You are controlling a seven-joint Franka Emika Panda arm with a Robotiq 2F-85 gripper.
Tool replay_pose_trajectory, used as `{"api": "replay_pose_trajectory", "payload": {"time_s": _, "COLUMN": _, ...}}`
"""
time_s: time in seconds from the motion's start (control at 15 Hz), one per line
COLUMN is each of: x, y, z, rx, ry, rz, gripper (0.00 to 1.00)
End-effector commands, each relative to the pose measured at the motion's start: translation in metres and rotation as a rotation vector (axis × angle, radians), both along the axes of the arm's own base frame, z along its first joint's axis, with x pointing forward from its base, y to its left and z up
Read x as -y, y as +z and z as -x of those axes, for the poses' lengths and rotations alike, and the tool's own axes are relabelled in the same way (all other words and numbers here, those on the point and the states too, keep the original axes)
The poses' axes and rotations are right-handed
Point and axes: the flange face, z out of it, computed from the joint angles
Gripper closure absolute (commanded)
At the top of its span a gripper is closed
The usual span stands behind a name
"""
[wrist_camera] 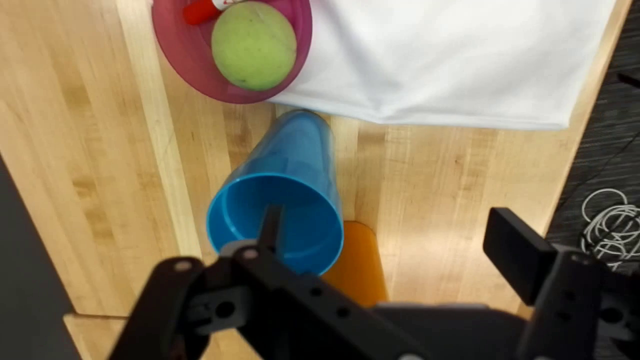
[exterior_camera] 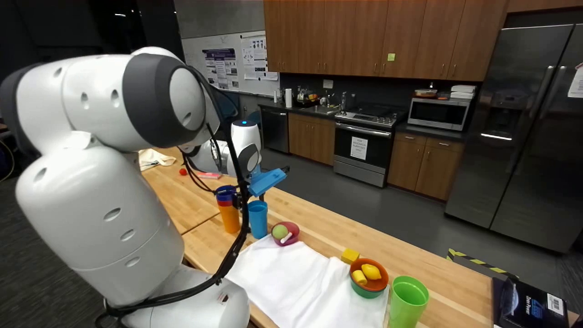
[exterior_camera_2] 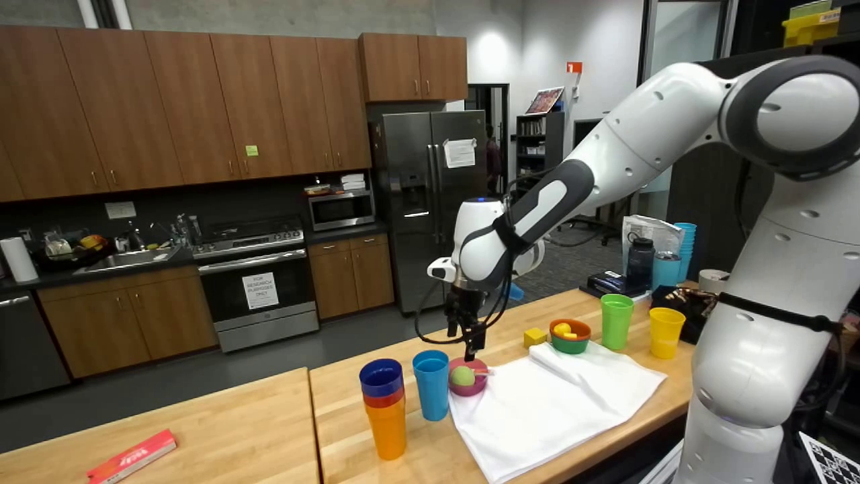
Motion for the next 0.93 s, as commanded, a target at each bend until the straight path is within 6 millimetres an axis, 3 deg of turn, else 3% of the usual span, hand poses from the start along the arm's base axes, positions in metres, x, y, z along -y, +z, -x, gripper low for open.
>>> {"api": "replay_pose_trajectory", "payload": {"time_s": 0.0, "x": 0.037, "y": 0.059, "z": 0.014, "rx": 0.051, "ry": 0.007, "rz": -0.041, "gripper": 0.0}}
{"api": "replay_pose_trajectory", "payload": {"time_s": 0.27, "x": 0.105, "y": 0.118, "z": -0.004, "rx": 0.179, "ry": -0.181, "rz": -0.147, "gripper": 0.0}}
{"api": "replay_pose_trajectory", "payload": {"time_s": 0.47, "x": 0.166, "y": 0.131, "z": -0.029, "rx": 0.298, "ry": -0.325, "rz": -0.163, "gripper": 0.0}}
{"api": "replay_pose_trajectory", "payload": {"time_s": 0.53, "x": 0.141, "y": 0.127, "z": -0.017, "rx": 0.241, "ry": -0.266, "rz": -0.153, "gripper": 0.0}}
{"api": "replay_pose_trajectory", "payload": {"time_s": 0.67, "x": 0.154, "y": 0.126, "z": -0.019, "rx": 0.246, "ry": -0.287, "rz": -0.155, "gripper": 0.0}}
{"api": "replay_pose_trajectory", "payload": {"time_s": 0.87, "x": 0.143, "y": 0.124, "z": -0.018, "rx": 0.239, "ry": -0.268, "rz": -0.153, "gripper": 0.0}}
